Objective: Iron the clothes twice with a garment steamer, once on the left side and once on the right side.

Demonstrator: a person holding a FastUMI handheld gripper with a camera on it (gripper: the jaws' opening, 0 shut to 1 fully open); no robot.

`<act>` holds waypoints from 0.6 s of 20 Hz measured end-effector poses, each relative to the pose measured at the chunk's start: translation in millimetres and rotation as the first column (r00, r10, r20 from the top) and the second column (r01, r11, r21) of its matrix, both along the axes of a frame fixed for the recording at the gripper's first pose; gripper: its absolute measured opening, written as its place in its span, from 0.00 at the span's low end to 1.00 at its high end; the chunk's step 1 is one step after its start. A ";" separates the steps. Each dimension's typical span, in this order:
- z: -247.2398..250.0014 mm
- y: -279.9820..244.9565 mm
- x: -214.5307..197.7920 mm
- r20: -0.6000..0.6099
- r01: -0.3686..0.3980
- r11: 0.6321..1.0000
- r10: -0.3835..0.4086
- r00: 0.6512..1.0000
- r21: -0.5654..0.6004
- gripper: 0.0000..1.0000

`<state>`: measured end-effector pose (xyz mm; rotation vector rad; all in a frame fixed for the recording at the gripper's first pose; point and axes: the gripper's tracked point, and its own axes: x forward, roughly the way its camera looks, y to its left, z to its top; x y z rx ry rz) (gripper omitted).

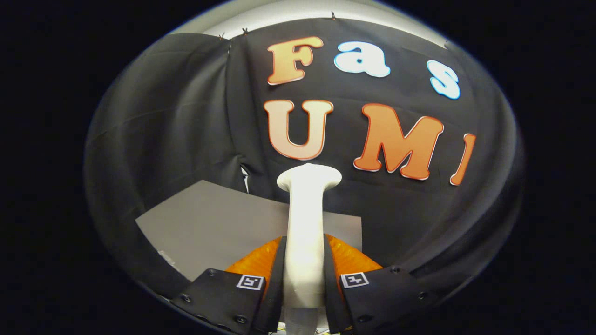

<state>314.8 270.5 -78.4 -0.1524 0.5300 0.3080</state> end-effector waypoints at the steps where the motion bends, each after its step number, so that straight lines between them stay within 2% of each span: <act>1: 11.8 0.9 -8.6 0.023 -0.010 1.000 0.010 1.000 0.010 0.46; 3: 40.6 -0.3 -27.4 0.078 -0.034 0.999 0.033 0.996 0.011 0.46; 6: 77.7 -5.5 -67.0 0.156 -0.066 0.995 0.054 0.986 0.077 0.46; 12: 119.6 -42.1 -142.8 0.248 -0.106 0.983 0.065 0.966 0.153 0.46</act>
